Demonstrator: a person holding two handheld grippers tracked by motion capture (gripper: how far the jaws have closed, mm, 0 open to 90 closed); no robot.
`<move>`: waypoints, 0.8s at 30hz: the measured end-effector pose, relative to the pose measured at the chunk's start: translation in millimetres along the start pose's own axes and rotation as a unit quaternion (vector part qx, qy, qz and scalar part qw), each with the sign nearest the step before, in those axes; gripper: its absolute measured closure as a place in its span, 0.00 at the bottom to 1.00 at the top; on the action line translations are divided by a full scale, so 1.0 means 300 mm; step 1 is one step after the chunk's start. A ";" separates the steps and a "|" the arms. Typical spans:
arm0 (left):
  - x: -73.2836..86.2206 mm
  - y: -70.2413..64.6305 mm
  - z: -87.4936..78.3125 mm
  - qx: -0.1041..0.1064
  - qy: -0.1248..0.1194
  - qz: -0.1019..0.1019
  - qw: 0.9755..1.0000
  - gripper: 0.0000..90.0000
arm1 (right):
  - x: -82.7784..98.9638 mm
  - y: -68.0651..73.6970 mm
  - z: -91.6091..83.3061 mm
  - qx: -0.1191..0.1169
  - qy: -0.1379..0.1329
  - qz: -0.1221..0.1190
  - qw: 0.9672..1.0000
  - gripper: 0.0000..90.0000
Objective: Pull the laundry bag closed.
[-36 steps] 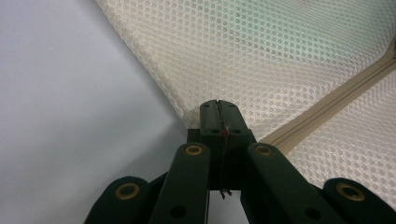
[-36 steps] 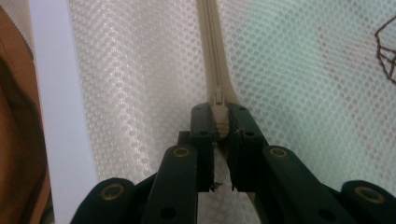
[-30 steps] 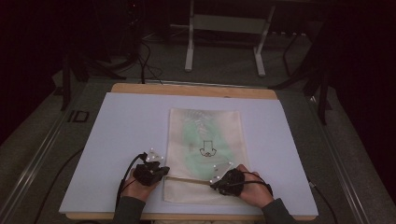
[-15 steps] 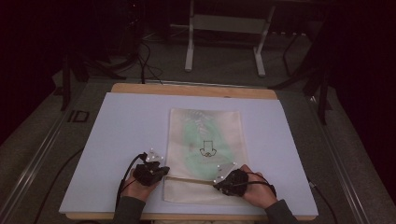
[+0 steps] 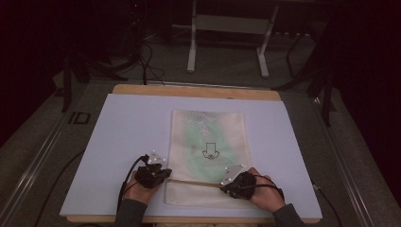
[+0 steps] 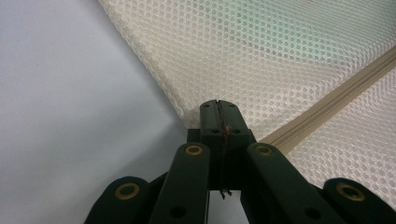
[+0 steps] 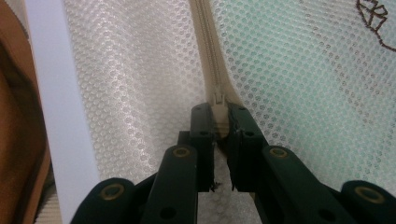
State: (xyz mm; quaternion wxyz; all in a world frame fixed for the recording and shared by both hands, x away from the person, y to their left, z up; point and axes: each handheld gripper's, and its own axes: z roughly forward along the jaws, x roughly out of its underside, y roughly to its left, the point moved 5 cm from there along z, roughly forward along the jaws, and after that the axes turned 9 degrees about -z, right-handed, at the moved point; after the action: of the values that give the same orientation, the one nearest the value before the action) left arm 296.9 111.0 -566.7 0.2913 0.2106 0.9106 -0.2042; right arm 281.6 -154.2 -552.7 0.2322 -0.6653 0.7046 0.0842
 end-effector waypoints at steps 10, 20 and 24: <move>0.000 0.000 0.000 0.000 0.000 0.001 1.000 1.00 | 0.010 -0.002 -0.006 0.000 0.000 0.002 1.000 0.92; 0.000 0.000 0.000 -0.001 0.000 0.001 1.000 1.00 | 0.018 -0.002 -0.010 -0.001 0.000 0.007 1.000 0.92; 0.000 0.000 0.000 -0.001 0.000 0.001 1.000 1.00 | 0.023 -0.003 -0.013 0.000 0.002 0.007 1.000 0.92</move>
State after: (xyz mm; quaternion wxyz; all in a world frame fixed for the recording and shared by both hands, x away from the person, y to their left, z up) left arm 296.8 111.0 -566.6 0.2914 0.2111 0.9106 -0.2031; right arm 281.5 -162.0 -552.2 0.2298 -0.6603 0.7100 0.0848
